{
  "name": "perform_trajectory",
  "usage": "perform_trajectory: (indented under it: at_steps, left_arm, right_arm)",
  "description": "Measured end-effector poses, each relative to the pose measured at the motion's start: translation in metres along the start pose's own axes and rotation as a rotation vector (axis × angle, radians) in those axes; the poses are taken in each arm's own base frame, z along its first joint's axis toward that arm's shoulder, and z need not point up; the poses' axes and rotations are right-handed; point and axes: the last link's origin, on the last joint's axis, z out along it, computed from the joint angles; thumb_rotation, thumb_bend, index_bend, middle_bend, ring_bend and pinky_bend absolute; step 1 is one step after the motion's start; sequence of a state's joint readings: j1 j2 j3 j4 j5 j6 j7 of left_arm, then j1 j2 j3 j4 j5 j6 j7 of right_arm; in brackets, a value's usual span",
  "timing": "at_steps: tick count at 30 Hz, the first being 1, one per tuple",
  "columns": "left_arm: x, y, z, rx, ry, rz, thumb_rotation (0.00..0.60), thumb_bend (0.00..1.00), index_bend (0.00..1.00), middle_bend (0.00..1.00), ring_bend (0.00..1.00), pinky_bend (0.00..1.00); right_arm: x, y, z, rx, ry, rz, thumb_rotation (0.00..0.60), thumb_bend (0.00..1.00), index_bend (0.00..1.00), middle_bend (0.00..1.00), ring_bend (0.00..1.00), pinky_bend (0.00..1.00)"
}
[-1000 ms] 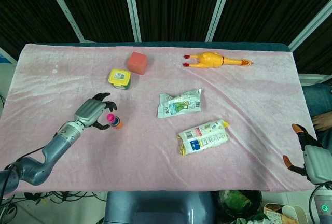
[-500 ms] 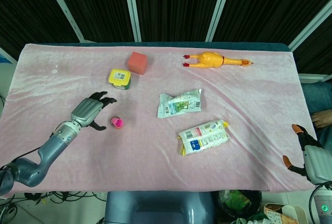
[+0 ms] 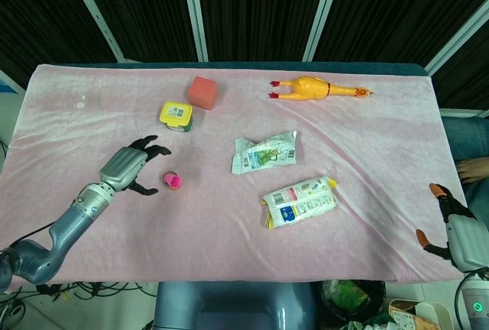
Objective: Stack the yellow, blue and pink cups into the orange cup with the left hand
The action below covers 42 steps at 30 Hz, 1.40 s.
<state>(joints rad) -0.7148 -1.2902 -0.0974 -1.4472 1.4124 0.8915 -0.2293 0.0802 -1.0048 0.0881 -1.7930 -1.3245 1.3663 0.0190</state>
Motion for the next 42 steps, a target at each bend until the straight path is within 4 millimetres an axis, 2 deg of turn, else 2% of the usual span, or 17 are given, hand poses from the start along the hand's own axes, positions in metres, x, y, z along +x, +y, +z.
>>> perform_trajectory:
  at_steps: [9,22,32,42]
  left_arm:
    - [-0.008,0.015,-0.008,-0.125,0.025,0.013,0.6,0.1,0.23,0.29,0.0,0.13]
    - [-0.026,0.027,-0.013,-0.164,-0.057,0.038,0.6,0.1,0.23,0.33,0.0,0.13]
    - [-0.031,0.018,-0.015,-0.137,-0.075,0.036,0.6,0.1,0.23,0.35,0.0,0.13]
    - [-0.031,0.0,-0.02,-0.074,-0.062,0.042,0.6,0.1,0.23,0.35,0.0,0.13]
  right_arm:
    - [-0.001,-0.001,0.001,0.002,-0.002,-0.002,0.6,0.27,0.05,0.06,0.16,0.21]
    - [0.0,0.0,0.0,0.0,0.0,0.0,0.6,0.27,0.06,0.06,0.16,0.21]
    - [0.0,0.0,0.0,0.0,-0.001,-0.001,0.6,0.27,0.07,0.06,0.16,0.21]
    - [-0.001,-0.001,0.0,0.002,-0.002,-0.005,0.6,0.27,0.07,0.06,0.16,0.21]
